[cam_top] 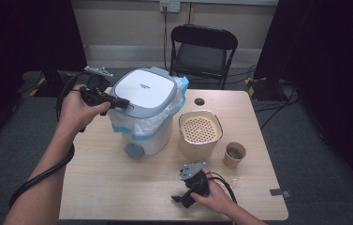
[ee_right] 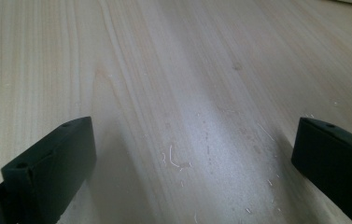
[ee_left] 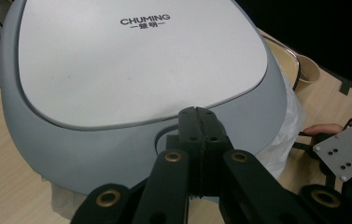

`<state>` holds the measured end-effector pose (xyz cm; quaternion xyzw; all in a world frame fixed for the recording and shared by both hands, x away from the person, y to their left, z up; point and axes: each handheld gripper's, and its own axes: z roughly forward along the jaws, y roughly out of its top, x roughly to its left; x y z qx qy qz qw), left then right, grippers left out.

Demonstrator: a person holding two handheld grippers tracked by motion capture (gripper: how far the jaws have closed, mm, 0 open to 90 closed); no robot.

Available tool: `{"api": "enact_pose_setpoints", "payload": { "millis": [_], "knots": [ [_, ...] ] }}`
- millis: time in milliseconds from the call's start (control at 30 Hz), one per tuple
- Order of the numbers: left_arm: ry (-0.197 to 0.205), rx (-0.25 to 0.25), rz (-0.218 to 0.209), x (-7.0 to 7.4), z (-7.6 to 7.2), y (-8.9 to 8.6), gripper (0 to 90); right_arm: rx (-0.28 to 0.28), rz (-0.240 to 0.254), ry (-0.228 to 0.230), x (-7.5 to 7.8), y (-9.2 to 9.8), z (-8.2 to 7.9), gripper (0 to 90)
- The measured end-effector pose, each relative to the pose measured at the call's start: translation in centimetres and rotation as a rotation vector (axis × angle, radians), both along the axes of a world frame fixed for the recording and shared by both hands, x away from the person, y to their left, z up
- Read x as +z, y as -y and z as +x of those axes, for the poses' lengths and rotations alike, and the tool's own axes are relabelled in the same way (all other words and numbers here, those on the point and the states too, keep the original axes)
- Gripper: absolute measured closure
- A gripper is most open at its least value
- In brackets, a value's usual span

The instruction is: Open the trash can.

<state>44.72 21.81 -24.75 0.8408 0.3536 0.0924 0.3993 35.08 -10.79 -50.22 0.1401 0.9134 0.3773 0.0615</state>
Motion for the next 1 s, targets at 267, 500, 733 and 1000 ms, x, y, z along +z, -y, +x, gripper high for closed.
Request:
{"api": "enact_pose_setpoints", "payload": {
  "millis": [267,500,733,1000],
  "knots": [
    [-0.009,0.016,-0.036,-0.4,-0.1,-0.2,90.0,0.001,0.001,-0.001,0.0,0.0,0.0,0.0],
    [0.014,0.009,-0.037,-0.3,-0.4,-0.6,90.0,0.001,-0.002,0.003,0.0,0.0,0.0,0.0],
    [0.037,-0.018,-0.038,-0.4,-1.2,-0.8,83.4,0.001,-0.002,0.003,0.0,0.0,0.0,0.0],
    [0.05,-0.024,-0.05,-1.3,-2.5,-1.7,68.3,0.001,-0.002,0.003,0.0,0.0,0.0,0.0]
  ]
}}
